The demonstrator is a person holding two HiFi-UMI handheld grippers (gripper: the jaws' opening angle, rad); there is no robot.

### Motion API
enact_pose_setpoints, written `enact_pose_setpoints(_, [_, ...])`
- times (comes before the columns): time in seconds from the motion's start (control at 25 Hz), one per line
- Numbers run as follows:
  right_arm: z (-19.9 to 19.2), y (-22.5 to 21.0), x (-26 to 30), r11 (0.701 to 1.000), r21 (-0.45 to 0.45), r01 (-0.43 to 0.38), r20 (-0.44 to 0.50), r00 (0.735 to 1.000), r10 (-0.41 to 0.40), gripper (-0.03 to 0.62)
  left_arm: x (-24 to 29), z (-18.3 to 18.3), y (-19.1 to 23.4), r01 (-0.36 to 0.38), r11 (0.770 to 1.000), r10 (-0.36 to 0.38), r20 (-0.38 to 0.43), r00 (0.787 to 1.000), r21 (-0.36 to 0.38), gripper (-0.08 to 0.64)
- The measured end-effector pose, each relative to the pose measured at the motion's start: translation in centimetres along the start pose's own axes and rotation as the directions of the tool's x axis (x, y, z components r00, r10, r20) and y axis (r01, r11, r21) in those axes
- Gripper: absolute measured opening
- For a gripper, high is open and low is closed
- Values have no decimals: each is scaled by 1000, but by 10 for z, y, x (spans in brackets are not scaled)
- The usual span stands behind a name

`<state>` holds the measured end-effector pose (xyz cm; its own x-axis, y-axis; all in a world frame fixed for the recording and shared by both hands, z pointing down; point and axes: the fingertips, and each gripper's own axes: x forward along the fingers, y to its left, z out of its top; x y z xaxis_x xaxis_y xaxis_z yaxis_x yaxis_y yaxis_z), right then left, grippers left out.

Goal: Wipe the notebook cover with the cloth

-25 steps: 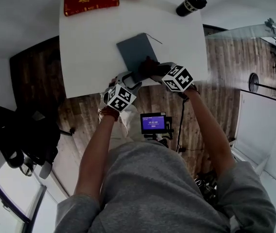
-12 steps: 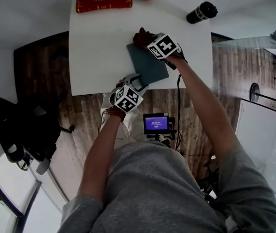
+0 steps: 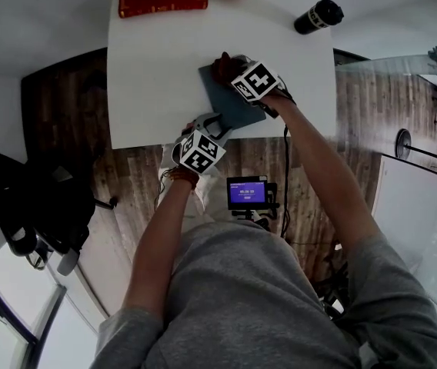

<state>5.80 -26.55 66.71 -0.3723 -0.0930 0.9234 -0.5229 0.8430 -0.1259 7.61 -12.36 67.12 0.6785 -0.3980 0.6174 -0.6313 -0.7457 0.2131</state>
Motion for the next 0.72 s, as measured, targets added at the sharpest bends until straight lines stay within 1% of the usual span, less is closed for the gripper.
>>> enact_pose_setpoints(0.32, [-33,22,-9,1000,-10,10,14,1000,-10,167,1,-1,0,-8,1000,8,4,1000,1,184])
enact_pose_setpoints(0.48, [-55,39,-12,1000,-10,-1,19,1000,1,167,1,-2,0,-26,999,26,7,1000,21,186])
enact_pose_setpoints(0.72, [-84,56,-20,1000,11,-10,23,1000,10,167,1,-2,0,-22,1000,22,1,1000,5,184])
